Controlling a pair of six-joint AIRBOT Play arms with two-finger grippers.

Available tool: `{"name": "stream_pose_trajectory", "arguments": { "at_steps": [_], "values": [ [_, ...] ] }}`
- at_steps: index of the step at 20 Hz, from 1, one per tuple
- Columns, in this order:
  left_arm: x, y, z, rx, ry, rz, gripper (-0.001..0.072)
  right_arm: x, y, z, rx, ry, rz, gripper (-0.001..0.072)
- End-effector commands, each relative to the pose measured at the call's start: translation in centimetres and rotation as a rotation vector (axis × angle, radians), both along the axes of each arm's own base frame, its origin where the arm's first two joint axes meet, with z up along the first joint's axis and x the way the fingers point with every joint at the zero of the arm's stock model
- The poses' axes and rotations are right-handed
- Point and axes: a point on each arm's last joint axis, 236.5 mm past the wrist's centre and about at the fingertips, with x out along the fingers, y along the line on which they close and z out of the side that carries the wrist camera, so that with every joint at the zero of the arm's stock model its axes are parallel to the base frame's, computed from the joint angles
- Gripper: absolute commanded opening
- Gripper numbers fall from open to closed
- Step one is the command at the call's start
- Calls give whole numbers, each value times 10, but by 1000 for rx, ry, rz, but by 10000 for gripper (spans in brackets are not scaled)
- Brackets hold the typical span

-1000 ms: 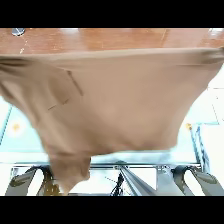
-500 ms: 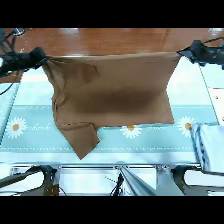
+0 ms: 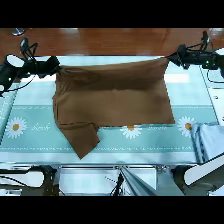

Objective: Fold the shirts.

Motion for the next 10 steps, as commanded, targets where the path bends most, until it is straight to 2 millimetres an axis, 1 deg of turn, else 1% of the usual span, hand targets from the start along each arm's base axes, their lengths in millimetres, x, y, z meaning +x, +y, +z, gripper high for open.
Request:
{"name": "stream_pose_trajectory", "arguments": {
  "at_steps": [1, 3, 4, 5, 6, 7, 8, 10],
  "values": [
    [-11, -3, -3, -34, 57, -31, 19, -8, 2, -5, 37, 50, 33, 22],
    [-23, 0, 6, -54, 99, -69, 19, -21, 0, 6, 50, 62, 86, 22],
    [-34, -2, 5, -59, 134, -108, 19, -30, -1, 7, 61, 79, 118, 23],
    [-50, -7, -2, -46, 179, -186, 19, -43, -2, 3, 59, 114, 160, 23],
    [-66, -9, -11, -33, 230, -246, 19, -59, -6, -7, 23, 167, 203, 23],
    [-80, -9, -24, -25, 289, -277, 20, -75, -12, -23, -41, 232, 243, 23],
    [-90, -7, -35, -17, 326, -285, 19, -89, -15, -38, -94, 293, 274, 23],
    [-102, -8, -54, -28, 366, -271, 19, -103, -11, -58, -137, 357, 306, 23]
  ]
}}
